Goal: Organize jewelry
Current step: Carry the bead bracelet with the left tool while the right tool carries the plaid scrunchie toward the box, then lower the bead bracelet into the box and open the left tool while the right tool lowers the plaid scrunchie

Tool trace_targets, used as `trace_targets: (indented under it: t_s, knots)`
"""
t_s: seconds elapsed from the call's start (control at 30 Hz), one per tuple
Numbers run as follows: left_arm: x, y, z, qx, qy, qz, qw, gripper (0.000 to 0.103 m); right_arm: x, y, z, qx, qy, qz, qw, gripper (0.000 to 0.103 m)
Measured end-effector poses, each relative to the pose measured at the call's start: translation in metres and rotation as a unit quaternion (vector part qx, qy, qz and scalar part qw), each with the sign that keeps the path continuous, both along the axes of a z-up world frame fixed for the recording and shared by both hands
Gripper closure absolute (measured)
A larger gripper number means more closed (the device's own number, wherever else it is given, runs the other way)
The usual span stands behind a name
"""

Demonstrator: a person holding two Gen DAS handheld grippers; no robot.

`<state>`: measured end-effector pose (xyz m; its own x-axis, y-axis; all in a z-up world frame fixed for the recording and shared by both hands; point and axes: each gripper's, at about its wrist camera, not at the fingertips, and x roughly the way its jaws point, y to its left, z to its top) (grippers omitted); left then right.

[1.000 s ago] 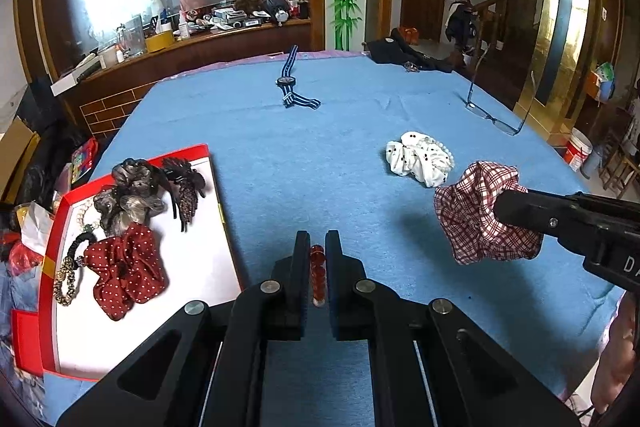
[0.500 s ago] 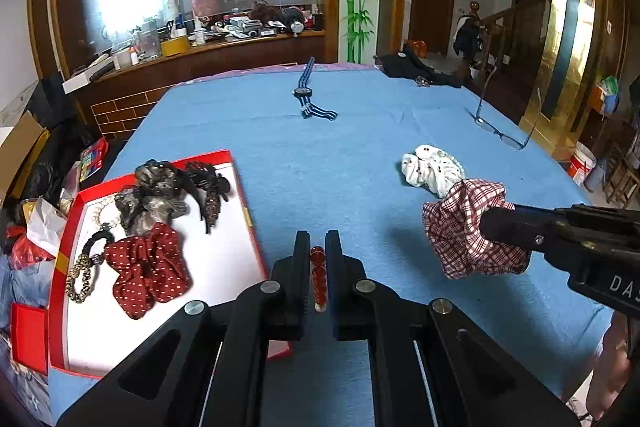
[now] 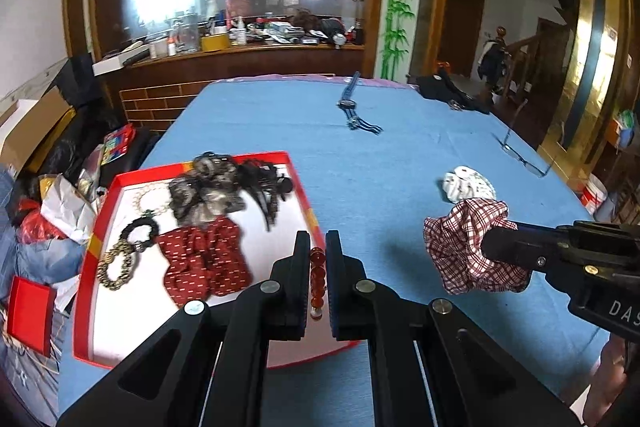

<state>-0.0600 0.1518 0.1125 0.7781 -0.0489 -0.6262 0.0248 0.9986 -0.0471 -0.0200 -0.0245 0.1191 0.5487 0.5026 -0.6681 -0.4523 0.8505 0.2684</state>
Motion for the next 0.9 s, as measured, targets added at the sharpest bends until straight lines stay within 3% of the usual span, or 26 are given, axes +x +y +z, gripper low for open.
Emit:
trace_targets:
  t_s: [0.4,0.9]
  knots:
    - [-0.014,0.050,0.000,-0.017,-0.005,0.047,0.9987,0.096,-0.009,0.057,0.004,-0.013,-0.005,0.054,0.998,0.089]
    - [-0.021,0.097,-0.022,-0.026,0.015,0.098,0.9947,0.096,-0.012,0.116,-0.012,-0.025,0.008,0.108,0.994,0.089]
